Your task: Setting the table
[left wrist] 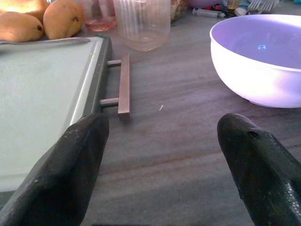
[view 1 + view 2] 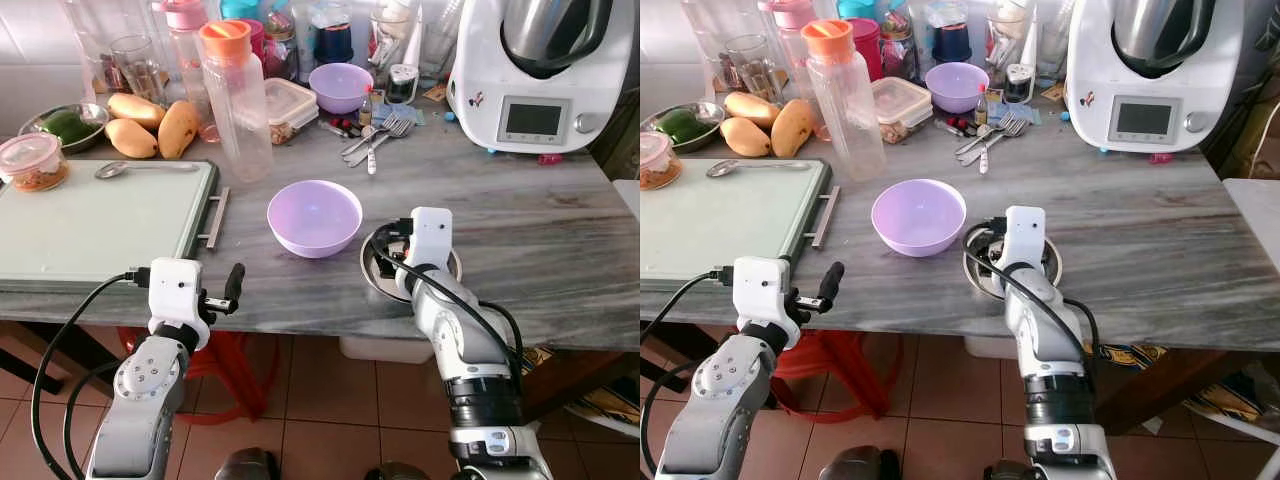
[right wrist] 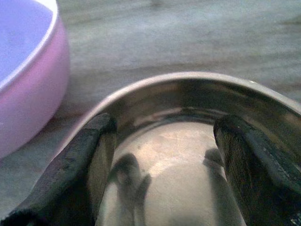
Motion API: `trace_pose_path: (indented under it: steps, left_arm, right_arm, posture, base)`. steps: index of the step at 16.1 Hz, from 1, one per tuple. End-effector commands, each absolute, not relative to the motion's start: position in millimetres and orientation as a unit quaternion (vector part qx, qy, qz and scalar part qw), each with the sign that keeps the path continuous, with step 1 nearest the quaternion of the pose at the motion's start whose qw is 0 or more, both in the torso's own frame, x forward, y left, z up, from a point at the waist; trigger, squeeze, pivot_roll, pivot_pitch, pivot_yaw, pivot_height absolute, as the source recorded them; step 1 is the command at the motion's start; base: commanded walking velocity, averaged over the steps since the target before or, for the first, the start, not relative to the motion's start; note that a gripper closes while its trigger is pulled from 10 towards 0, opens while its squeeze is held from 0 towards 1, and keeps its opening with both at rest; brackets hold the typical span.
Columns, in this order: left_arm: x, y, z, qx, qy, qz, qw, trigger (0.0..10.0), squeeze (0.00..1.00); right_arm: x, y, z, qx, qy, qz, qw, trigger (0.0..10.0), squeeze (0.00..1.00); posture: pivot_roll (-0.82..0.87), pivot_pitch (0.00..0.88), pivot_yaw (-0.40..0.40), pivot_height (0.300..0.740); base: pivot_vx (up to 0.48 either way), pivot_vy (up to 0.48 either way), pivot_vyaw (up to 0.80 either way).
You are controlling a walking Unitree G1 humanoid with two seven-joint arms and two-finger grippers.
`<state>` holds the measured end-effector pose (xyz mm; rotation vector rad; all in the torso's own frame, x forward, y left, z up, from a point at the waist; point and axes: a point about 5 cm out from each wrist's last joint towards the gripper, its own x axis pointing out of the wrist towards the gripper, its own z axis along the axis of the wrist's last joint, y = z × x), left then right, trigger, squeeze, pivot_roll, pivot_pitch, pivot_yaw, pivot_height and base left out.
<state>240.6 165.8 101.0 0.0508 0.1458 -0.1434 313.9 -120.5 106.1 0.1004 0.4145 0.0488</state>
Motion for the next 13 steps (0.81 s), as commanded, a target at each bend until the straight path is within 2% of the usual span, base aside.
trace_pose_path:
  steps: [1, 9, 13]
  left_arm:
    - [242, 166, 102, 0.029, 0.075, -0.075, 0.994, 10.0, 0.0]
    - [242, 165, 102, 0.029, 0.074, -0.072, 0.994, 10.0, 0.0]
    - [242, 165, 102, 0.026, 0.072, -0.074, 0.994, 10.0, 0.0]
  right_arm:
    - [314, -118, 104, 0.054, 0.208, 0.026, 0.976, 10.0, 0.0]
    - [329, -113, 108, 0.054, 0.186, 0.041, 0.98, 10.0, 0.0]
    - [316, -116, 118, 0.042, 0.156, 0.05, 0.986, 10.0, 0.0]
  posture:
    - [0.03, 0.0, 0.045, 0.74]
    - [0.04, 0.0, 0.038, 0.74]
    - [0.02, 0.0, 0.042, 0.74]
  base:
    - [0.0, 0.0, 0.0]
    - [0.0, 0.0, 0.0]
    - [0.0, 0.0, 0.0]
